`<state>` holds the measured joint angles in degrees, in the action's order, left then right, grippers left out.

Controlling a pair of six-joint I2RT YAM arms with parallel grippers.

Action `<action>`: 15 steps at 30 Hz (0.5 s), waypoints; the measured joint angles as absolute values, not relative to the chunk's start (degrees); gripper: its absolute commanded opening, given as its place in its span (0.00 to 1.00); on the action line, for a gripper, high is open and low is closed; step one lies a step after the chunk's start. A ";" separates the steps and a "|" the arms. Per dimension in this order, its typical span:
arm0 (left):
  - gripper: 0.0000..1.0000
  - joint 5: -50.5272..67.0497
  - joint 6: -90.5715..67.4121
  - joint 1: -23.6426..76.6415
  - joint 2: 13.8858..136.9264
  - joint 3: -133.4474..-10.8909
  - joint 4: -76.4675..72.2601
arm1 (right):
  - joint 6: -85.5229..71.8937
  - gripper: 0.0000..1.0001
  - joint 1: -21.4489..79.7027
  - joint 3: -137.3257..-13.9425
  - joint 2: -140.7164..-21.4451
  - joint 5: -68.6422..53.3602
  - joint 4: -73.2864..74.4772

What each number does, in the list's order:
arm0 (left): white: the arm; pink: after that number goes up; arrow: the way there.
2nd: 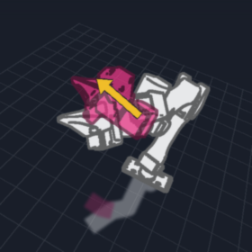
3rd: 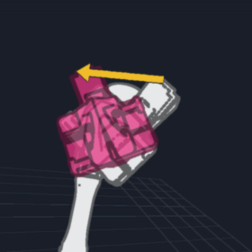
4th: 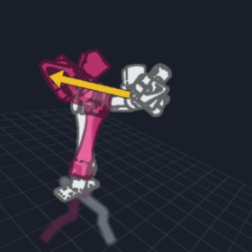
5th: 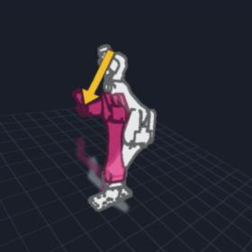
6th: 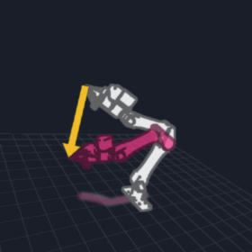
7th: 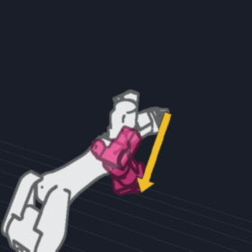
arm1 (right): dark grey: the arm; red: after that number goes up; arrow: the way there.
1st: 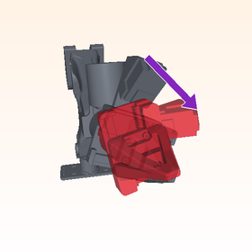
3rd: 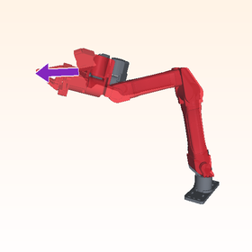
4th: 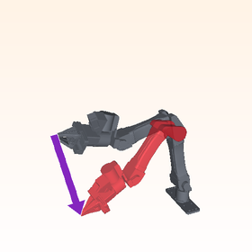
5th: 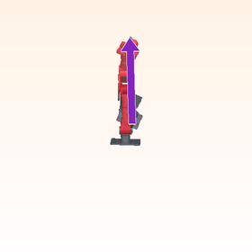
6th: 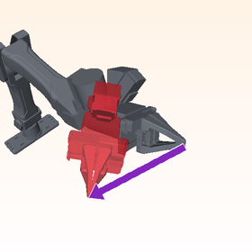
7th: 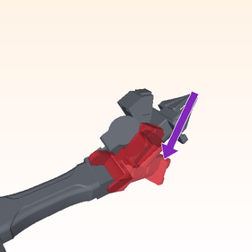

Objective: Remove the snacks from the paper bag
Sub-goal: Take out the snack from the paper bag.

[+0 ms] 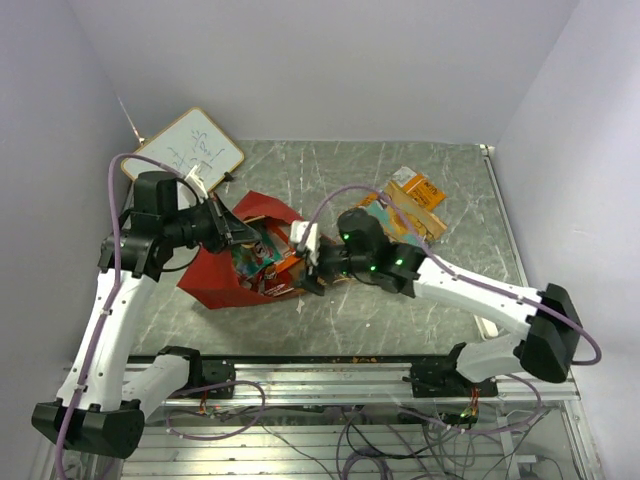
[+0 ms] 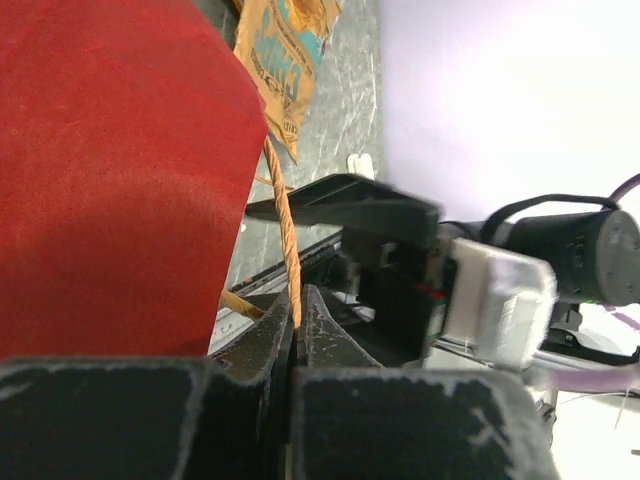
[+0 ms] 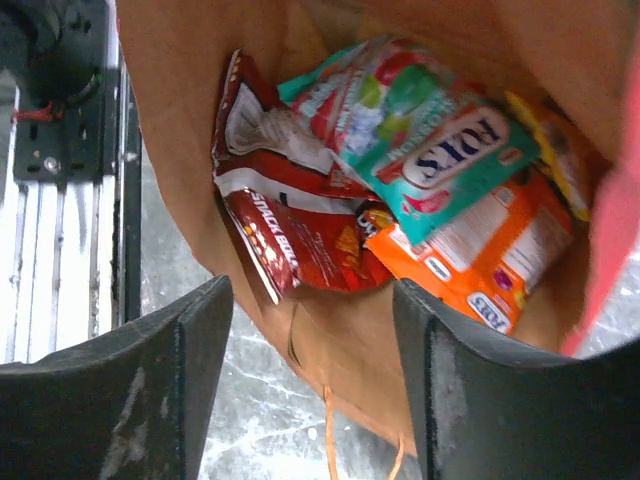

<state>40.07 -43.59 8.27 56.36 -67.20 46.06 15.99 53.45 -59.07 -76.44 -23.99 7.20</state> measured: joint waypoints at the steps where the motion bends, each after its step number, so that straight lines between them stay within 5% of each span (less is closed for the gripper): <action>1: 0.07 39.75 -43.81 9.08 56.18 -67.20 46.04 | 17.08 0.61 55.02 -59.31 -77.73 -23.27 7.09; 15: 0.07 36.32 -46.13 14.04 57.21 -67.18 43.40 | 23.66 0.47 67.53 -59.75 -90.48 -12.34 6.81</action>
<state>36.32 -46.13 14.04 57.21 -67.18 43.40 23.66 67.53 -59.75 -90.48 -12.34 6.81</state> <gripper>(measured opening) 0.076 0.470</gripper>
